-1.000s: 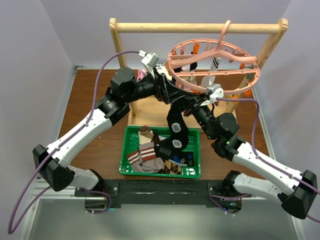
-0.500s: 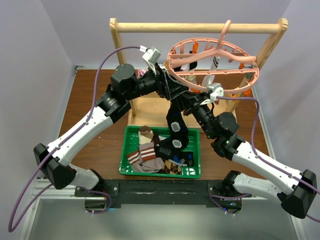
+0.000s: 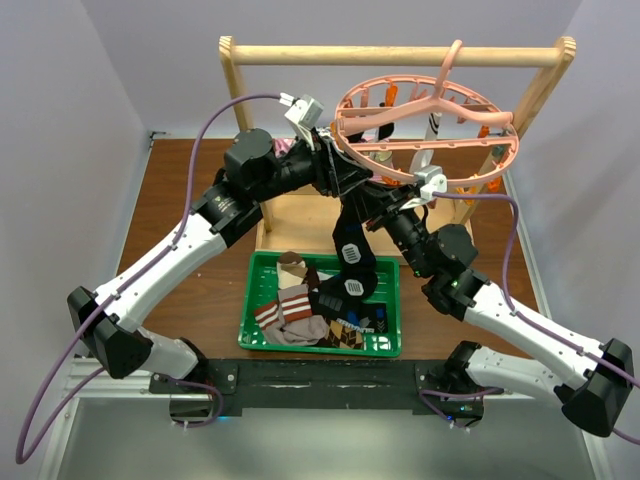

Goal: Clip the socks to the hanger
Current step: Open the clamp at the hanger.

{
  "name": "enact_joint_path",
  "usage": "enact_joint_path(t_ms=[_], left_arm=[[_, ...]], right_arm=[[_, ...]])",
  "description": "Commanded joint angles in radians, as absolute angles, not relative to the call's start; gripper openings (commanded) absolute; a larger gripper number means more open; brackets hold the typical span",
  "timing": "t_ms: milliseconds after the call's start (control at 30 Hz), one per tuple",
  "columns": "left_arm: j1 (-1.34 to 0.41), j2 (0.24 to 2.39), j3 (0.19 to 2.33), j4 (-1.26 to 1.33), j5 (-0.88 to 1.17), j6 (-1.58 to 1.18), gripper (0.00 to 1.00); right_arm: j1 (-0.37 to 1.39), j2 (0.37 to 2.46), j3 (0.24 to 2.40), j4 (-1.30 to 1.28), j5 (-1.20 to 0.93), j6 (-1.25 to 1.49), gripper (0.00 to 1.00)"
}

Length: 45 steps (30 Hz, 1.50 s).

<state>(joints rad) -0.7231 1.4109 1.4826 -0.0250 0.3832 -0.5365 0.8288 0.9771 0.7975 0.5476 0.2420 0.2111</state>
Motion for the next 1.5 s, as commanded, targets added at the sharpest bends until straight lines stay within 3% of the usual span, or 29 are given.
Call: enact_joint_path(t_ms=[0,133,200,300,333,467,633,833,933,1167,1467], left_arm=[[-0.732,1.413,1.542,-0.033,0.304,-0.523,0.43],[-0.735,1.417,1.554,-0.040,0.299,-0.529,0.30],[-0.733,1.416,1.554,-0.041,0.298,-0.526,0.24],[-0.733,1.417,1.551,-0.044,0.295,-0.519,0.10],[-0.733,1.414,1.548,-0.044,0.296,-0.512,0.01],[-0.732,1.413,1.545,-0.048,0.291,-0.497,0.00],[-0.732,1.408,1.545,-0.057,0.282,-0.463,0.00],[-0.732,1.402,1.552,-0.084,0.264,-0.419,0.00],[-0.733,1.404,1.555,-0.091,0.264,-0.400,0.00],[-0.733,1.402,1.563,-0.083,0.288,-0.338,0.00],[-0.735,1.410,1.620,-0.103,0.310,-0.278,0.00]], right_arm=[[0.824,0.994,0.836,0.558,0.222,0.244,0.04],[0.824,0.997,0.838,0.560,0.213,0.245,0.07],[0.824,0.999,0.838,0.557,0.201,0.245,0.16],[0.824,0.983,0.842,0.526,0.198,0.248,0.41],[0.824,0.974,0.842,0.508,0.199,0.247,0.44],[0.824,0.901,0.834,0.431,0.202,0.241,0.59],[0.824,0.775,0.824,0.214,0.117,0.235,0.59],[0.825,0.664,0.769,-0.042,0.106,0.327,0.50],[0.825,0.624,0.730,-0.119,0.086,0.351,0.54],[0.862,0.771,0.752,-0.322,0.005,0.345,0.59],[1.078,0.969,0.625,-0.134,0.104,0.368,0.68]])
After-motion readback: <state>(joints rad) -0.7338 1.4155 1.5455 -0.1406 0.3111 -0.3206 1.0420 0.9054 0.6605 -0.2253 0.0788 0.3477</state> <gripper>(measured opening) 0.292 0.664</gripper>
